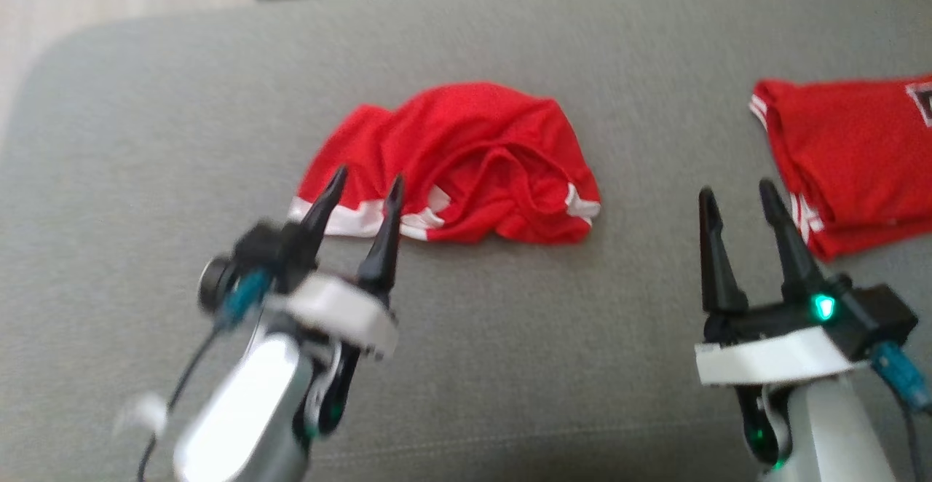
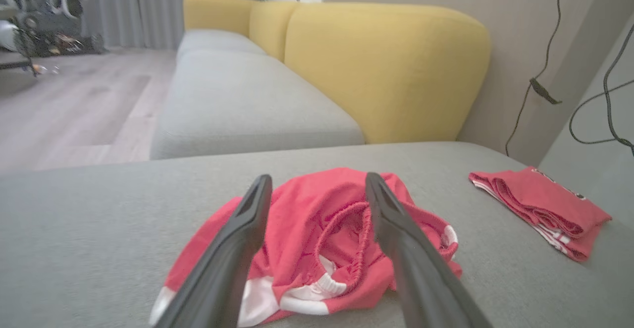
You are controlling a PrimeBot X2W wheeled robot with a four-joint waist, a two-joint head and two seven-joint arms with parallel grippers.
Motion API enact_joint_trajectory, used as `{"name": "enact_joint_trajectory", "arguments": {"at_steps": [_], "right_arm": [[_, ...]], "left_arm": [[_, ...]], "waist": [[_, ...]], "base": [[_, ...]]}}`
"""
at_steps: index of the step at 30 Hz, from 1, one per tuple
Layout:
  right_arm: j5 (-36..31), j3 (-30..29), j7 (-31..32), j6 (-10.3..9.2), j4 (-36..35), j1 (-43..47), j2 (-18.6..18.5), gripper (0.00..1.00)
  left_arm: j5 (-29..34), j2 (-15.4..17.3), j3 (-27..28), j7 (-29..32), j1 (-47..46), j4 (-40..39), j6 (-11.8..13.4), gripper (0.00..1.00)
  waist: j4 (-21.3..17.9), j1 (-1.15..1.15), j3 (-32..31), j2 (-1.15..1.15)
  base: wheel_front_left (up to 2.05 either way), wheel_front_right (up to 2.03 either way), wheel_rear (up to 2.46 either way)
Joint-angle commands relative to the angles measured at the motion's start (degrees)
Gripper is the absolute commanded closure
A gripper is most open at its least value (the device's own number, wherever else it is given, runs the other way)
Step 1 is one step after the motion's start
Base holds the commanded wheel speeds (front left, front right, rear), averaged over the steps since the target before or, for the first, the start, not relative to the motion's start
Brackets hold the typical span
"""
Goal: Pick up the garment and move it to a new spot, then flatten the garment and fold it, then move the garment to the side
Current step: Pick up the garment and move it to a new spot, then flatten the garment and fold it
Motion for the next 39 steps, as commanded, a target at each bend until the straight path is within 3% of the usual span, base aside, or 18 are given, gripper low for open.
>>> {"name": "enact_joint_trajectory", "arguments": {"at_steps": [1,6,14,27,39], "right_arm": [[0.98,1.44,-0.24,0.10,-1.45,0.40,0.07,0.00],[0.99,1.80,-0.24,0.10,-0.89,3.87,0.07,0.00],[1.16,1.75,-0.24,0.10,-0.66,7.28,0.07,0.00],[0.38,2.63,-0.24,0.10,-1.43,9.26,0.07,0.00],[0.75,2.33,-0.24,0.10,-1.70,8.32,0.07,0.00]], "left_arm": [[1.93,0.98,3.33,-0.56,0.35,-3.77,1.03,0.00],[8.61,-1.05,10.59,-0.56,12.64,-12.68,4.29,0.00],[15.51,-5.45,19.01,-0.56,25.94,-19.51,2.49,0.00],[21.21,-7.98,23.70,-0.56,28.84,-21.10,-1.97,0.00],[22.51,-8.44,24.76,-0.57,28.48,-20.78,-3.03,0.00]], "waist": [[3.06,0.00,-4.29,0.00],[4.68,0.00,-7.92,0.00],[6.37,0.00,-10.50,0.00],[7.16,0.00,-11.00,0.00],[7.29,0.00,-9.99,0.00]], "base": [[0.00,0.00,0.00],[0.00,0.00,0.00],[0.00,0.00,0.00],[0.00,0.00,0.00],[0.00,0.00,0.00]]}}
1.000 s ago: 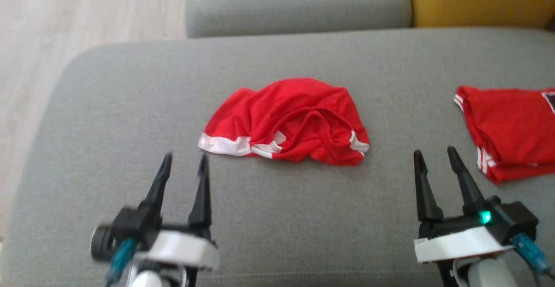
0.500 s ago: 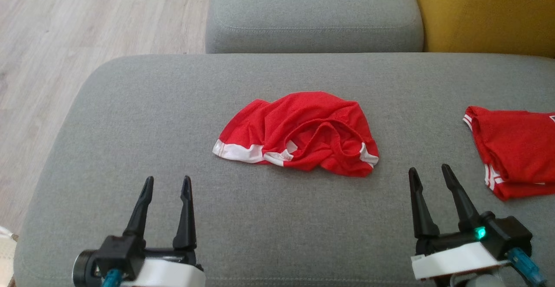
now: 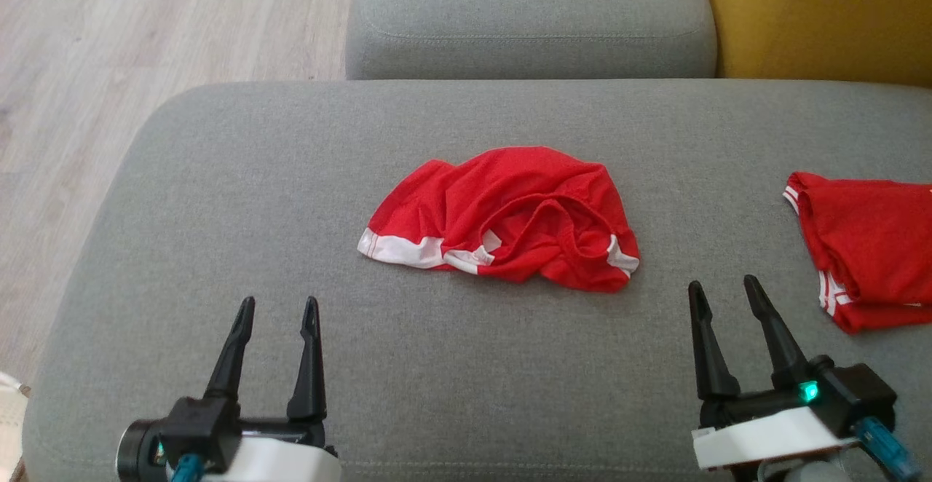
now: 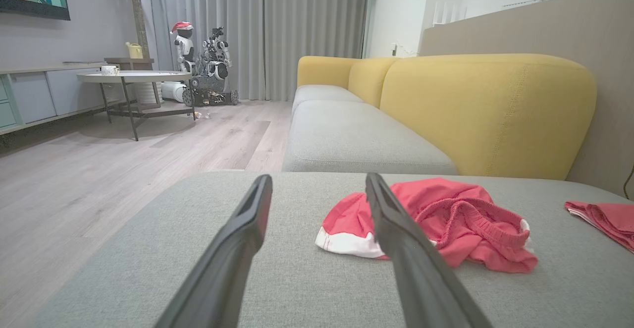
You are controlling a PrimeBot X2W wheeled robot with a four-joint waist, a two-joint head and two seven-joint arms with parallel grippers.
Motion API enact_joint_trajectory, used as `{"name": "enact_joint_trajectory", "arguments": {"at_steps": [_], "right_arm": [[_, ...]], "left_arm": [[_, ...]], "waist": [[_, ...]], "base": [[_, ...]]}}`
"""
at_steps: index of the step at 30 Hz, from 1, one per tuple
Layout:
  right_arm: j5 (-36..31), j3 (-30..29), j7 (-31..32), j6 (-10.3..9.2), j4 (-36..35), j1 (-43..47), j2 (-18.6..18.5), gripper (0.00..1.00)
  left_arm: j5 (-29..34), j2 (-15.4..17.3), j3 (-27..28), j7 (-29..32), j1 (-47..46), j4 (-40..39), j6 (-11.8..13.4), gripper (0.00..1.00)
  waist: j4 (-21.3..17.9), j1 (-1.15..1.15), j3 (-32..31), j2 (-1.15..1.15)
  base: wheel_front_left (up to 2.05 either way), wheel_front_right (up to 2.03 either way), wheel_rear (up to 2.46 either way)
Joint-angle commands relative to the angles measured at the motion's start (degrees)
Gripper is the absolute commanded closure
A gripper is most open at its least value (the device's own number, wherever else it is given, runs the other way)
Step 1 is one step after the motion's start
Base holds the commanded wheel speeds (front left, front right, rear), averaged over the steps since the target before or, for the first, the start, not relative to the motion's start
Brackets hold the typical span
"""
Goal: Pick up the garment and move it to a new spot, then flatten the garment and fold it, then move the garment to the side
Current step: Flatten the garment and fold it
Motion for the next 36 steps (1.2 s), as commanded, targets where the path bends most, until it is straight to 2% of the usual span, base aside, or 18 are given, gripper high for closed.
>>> {"name": "enact_joint_trajectory", "arguments": {"at_steps": [1,8,14,19,20,23,25,31,36], "right_arm": [[-0.37,1.25,-0.25,0.11,-1.99,-2.46,-0.07,0.00],[-0.16,1.38,-0.25,0.11,-1.75,-2.71,-0.07,0.00],[-0.58,0.16,-0.25,0.11,-2.10,-3.97,-0.07,0.00],[-1.24,-3.04,-0.25,0.11,-4.25,-5.66,-0.07,0.00],[-1.24,-3.04,-0.25,0.11,-4.25,-5.66,-0.07,0.00],[-1.87,-4.24,-0.25,0.11,-5.16,-6.87,-0.07,0.00],[-2.12,-4.79,-0.25,0.11,-5.71,-7.81,-0.07,0.00],[-2.19,-5.54,-0.25,0.11,-6.64,-9.99,-0.07,0.00],[-1.76,-5.58,-0.25,0.11,-6.88,-11.48,-0.07,0.00]], "left_arm": [[0.53,-0.50,2.04,-0.44,-2.67,-1.78,-0.09,0.00],[0.76,-0.54,1.87,-0.45,-2.99,-1.29,-0.08,0.00],[2.46,-0.55,-0.81,-0.45,-5.90,2.07,-2.51,0.00],[4.14,-0.55,-6.53,-0.45,-13.44,9.40,-6.95,0.00],[4.14,-0.55,-6.53,-0.45,-13.44,9.40,-6.95,0.00],[5.15,-0.55,-11.20,0.63,-19.64,15.23,-9.93,0.00],[4.67,-0.55,-14.03,1.89,-24.17,17.89,-11.06,0.00],[3.83,-0.55,-22.83,7.92,-35.91,23.90,-12.56,0.00],[3.34,-0.55,-27.26,12.49,-42.68,26.20,-12.78,0.00]], "waist": [[0.00,0.00,0.09,0.00],[-0.60,0.00,0.49,0.00],[-2.53,0.00,2.47,0.00],[-5.14,0.00,5.78,0.00],[-5.14,0.00,5.78,0.00],[-7.02,0.00,8.30,0.00],[-8.19,0.00,10.11,0.00],[-11.32,0.00,15.16,0.00],[-13.60,0.00,17.99,0.00]], "base": [[0.00,0.00,0.00],[0.00,0.00,0.00],[0.00,0.00,0.00],[0.00,0.00,0.00],[0.00,0.00,0.00],[0.00,0.00,0.00],[0.00,0.00,0.00],[0.00,0.00,0.00],[0.00,0.00,0.00]]}}
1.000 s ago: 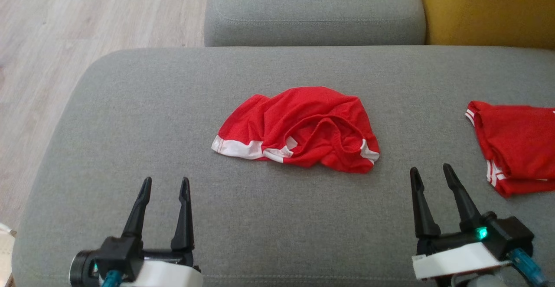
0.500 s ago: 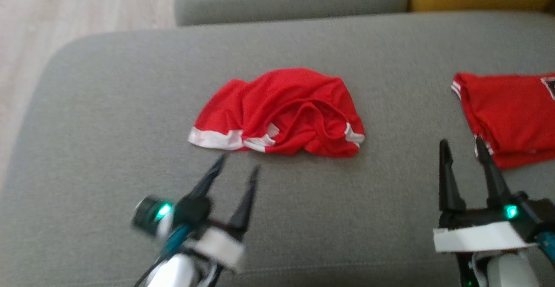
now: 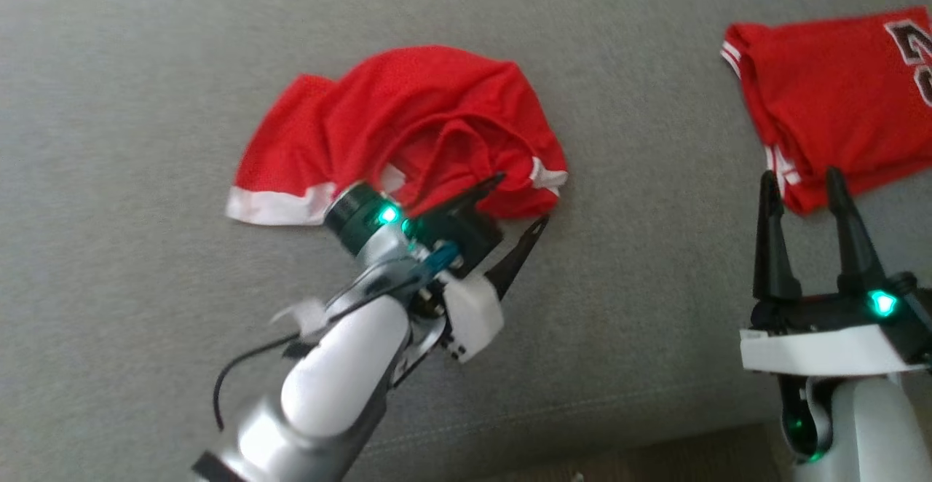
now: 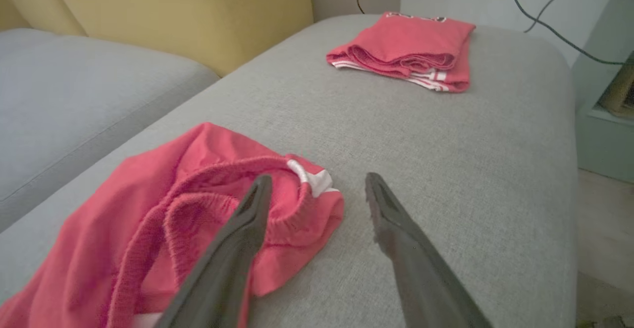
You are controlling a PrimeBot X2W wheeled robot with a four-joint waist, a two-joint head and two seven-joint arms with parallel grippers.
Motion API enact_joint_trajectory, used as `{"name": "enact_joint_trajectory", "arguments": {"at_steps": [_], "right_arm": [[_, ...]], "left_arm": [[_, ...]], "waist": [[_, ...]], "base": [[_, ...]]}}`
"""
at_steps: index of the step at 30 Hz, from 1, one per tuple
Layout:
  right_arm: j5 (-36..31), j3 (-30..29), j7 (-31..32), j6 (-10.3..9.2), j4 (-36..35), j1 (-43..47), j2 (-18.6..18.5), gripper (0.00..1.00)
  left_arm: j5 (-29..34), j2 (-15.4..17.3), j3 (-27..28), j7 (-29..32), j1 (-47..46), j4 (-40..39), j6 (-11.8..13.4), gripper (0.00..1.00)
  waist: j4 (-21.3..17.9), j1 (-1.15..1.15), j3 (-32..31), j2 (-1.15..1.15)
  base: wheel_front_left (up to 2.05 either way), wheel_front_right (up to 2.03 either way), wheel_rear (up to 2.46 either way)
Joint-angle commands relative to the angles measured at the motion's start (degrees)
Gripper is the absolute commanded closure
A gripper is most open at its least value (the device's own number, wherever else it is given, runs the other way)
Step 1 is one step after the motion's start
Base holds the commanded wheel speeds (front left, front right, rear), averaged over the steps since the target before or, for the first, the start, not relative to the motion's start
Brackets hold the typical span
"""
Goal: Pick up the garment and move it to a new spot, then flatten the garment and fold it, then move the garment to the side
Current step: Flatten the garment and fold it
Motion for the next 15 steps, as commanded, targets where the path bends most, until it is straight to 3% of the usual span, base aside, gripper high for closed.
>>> {"name": "enact_joint_trajectory", "arguments": {"at_steps": [1,7,15], "right_arm": [[0.11,1.03,-0.25,0.11,-2.30,-2.07,-0.11,0.00],[0.62,1.84,-0.25,0.11,-2.30,-3.10,-0.11,0.00],[1.25,1.83,-0.25,0.11,-2.70,-3.35,-0.11,0.00]], "left_arm": [[-0.42,-0.05,0.63,1.45,-3.84,-1.13,-0.15,0.00],[-0.95,-0.05,-1.89,8.72,-8.02,2.14,0.00,0.00],[-0.77,0.19,-0.99,8.99,-10.46,4.45,2.28,0.00]], "waist": [[-2.21,0.00,2.38,0.00],[-4.19,0.00,3.64,0.00],[-5.44,0.00,4.50,0.00]], "base": [[0.00,0.00,0.00],[0.00,0.00,0.00],[0.00,0.00,0.00]]}}
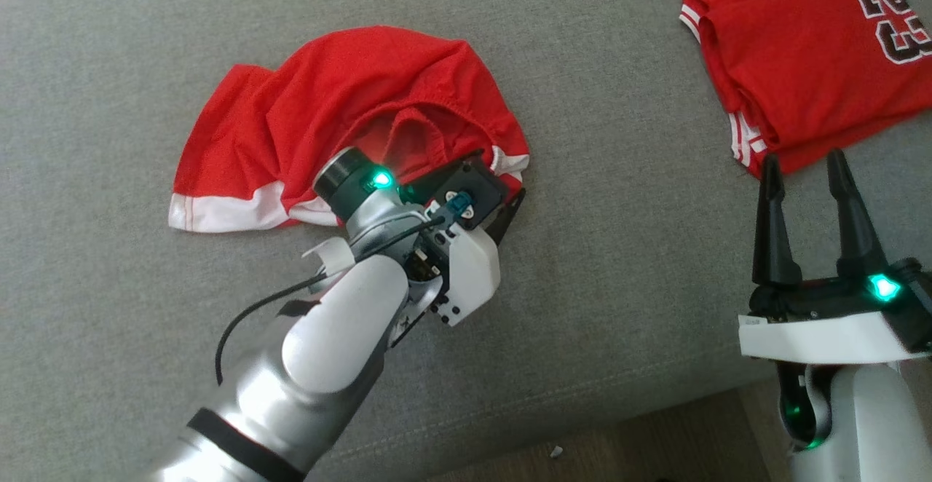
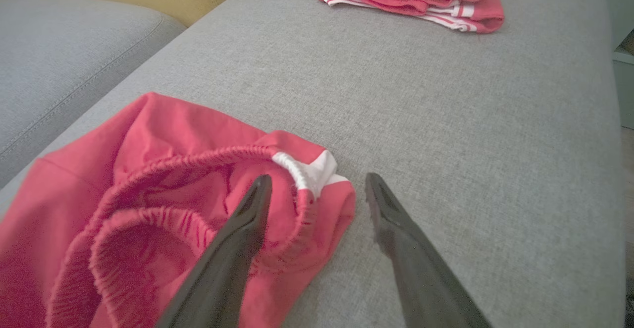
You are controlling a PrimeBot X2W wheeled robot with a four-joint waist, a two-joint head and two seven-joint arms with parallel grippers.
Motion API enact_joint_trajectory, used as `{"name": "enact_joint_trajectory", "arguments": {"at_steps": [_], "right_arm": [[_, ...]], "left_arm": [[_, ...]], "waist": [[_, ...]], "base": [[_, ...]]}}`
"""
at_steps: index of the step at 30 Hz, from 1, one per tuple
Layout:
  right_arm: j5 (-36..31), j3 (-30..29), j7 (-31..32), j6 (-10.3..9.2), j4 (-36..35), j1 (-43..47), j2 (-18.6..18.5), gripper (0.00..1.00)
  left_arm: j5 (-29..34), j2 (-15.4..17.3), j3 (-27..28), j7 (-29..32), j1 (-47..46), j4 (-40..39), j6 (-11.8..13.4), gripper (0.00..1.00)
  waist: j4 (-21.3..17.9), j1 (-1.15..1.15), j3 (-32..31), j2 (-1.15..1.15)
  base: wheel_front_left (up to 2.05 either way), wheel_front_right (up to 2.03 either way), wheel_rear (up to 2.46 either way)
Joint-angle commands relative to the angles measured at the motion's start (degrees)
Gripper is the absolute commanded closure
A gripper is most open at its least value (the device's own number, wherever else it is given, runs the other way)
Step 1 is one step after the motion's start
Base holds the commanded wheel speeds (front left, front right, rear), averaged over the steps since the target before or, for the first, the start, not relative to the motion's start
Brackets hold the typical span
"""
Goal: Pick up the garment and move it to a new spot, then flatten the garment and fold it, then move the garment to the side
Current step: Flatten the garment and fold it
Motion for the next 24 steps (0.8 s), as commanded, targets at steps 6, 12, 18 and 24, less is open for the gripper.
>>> {"name": "enact_joint_trajectory", "arguments": {"at_steps": [6,12,18,24], "right_arm": [[1.99,1.59,-0.25,0.11,-1.93,-1.77,-0.11,0.00],[2.93,1.80,-0.25,0.11,-2.30,-2.72,-0.11,0.00],[3.06,1.70,-0.25,0.11,-1.94,-2.76,-0.11,0.00],[3.86,1.72,-0.25,0.11,-1.34,-2.30,-0.11,0.00]], "left_arm": [[-0.07,0.29,1.72,-2.19,-3.99,-0.46,0.98,0.50],[0.03,0.32,1.29,-3.81,-5.06,1.33,1.51,1.00],[-2.62,0.19,1.87,-8.02,-6.22,0.50,1.29,1.00],[-9.82,0.08,0.92,-10.54,-10.58,-4.63,-0.39,1.00]], "waist": [[-0.57,-0.01,0.60,0.00],[-1.31,-0.01,1.00,0.00],[-1.52,-0.01,0.32,0.00],[-1.45,-0.01,-1.96,0.00]], "base": [[0.00,0.00,0.00],[0.00,0.00,0.00],[0.00,0.00,0.00],[0.00,0.00,0.00]]}}
